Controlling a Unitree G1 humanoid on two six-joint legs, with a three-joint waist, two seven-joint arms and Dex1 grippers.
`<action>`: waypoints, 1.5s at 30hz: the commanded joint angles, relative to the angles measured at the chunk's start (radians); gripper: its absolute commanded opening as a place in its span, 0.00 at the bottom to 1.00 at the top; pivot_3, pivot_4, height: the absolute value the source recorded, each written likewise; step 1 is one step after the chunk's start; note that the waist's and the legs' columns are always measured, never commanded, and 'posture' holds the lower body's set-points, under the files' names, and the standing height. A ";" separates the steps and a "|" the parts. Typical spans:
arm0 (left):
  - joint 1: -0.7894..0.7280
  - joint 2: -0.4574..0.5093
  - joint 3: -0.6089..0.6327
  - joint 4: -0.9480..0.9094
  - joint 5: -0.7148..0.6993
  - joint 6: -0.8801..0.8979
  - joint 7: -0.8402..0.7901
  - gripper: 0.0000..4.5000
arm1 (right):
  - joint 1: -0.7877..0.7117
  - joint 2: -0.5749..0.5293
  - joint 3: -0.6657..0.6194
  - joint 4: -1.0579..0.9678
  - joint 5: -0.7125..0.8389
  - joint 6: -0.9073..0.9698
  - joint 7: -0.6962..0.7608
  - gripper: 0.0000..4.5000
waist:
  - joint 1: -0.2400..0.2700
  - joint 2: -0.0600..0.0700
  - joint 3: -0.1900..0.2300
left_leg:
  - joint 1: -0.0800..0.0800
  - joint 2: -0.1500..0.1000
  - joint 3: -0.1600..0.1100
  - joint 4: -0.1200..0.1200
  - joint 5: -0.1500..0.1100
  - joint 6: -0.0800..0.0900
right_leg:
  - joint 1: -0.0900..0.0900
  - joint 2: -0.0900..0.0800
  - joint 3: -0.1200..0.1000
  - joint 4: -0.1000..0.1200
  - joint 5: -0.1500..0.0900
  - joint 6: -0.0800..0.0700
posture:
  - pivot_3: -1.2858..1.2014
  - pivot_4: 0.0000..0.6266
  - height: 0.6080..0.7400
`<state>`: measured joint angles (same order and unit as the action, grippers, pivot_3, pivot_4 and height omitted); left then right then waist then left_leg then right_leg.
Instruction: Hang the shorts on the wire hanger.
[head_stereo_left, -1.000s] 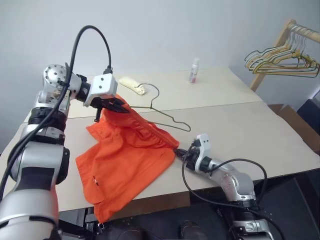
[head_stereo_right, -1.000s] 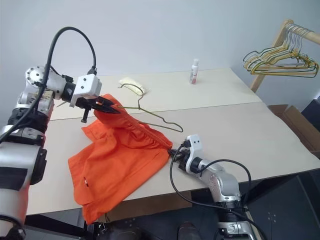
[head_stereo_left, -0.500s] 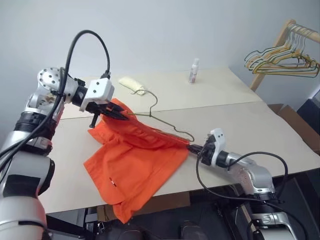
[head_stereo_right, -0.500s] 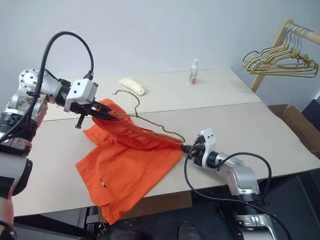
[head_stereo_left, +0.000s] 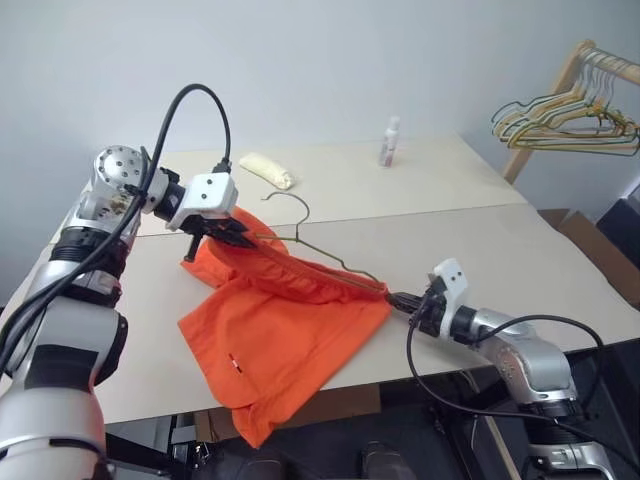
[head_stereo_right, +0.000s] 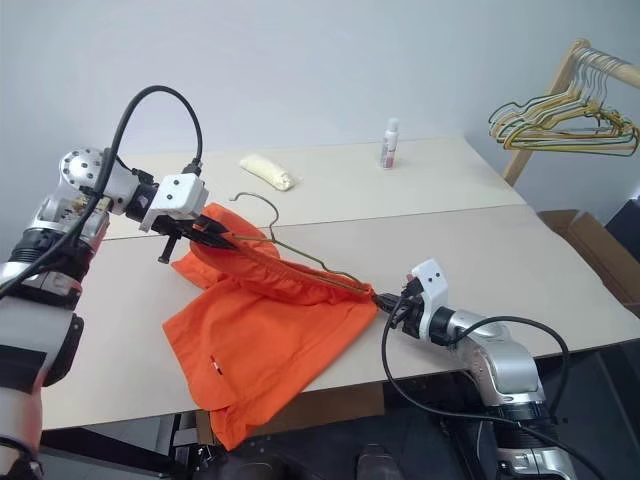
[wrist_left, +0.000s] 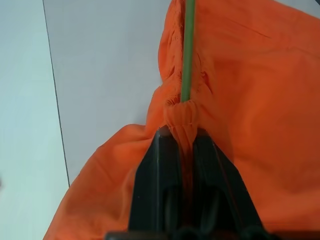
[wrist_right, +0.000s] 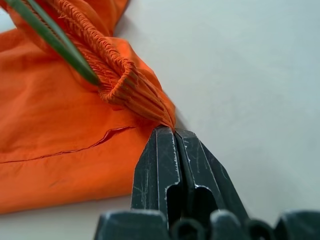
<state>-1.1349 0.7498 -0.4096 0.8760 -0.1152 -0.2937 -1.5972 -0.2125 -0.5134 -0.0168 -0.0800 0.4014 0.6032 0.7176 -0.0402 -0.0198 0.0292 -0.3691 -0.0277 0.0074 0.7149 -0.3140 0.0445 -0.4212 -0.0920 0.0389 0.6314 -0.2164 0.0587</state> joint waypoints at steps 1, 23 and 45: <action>-0.036 0.010 0.069 0.022 0.026 -0.009 0.024 0.00 | 0.012 -0.042 -0.036 -0.021 -0.021 -0.025 -0.003 0.02 | 0.000 0.000 0.000 | 0.000 0.000 0.000 0.000 0.000 0.000 | 0.000 0.000 0.000 0.000 0.000 0.000 | 0.51 0.00 1.00; -0.013 0.020 0.084 0.048 0.133 -0.026 0.086 0.00 | -0.017 -0.088 -0.016 -0.021 -0.093 -0.097 -0.013 0.02 | 0.001 0.000 0.000 | 0.000 0.000 0.000 0.000 0.000 0.000 | 0.000 0.000 0.000 0.000 0.000 0.000 | 0.52 0.00 1.00; -0.090 -0.081 0.168 -0.052 0.163 -0.077 0.201 0.00 | -0.489 -0.338 0.199 -0.097 -0.372 -0.179 0.164 0.02 | -0.003 0.000 0.000 | -0.001 0.001 0.002 0.000 -0.001 0.001 | -0.001 0.000 0.000 -0.001 0.000 0.000 | 0.51 0.00 1.00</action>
<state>-1.2235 0.6518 -0.2700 0.8574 0.0717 -0.3690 -1.3894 -0.6765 -0.8522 0.1923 -0.1724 0.0527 0.4520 0.8990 -0.0433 -0.0202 0.0290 -0.3701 -0.0272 0.0092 0.7153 -0.3145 0.0453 -0.4226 -0.0924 0.0393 0.6305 -0.2163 0.0588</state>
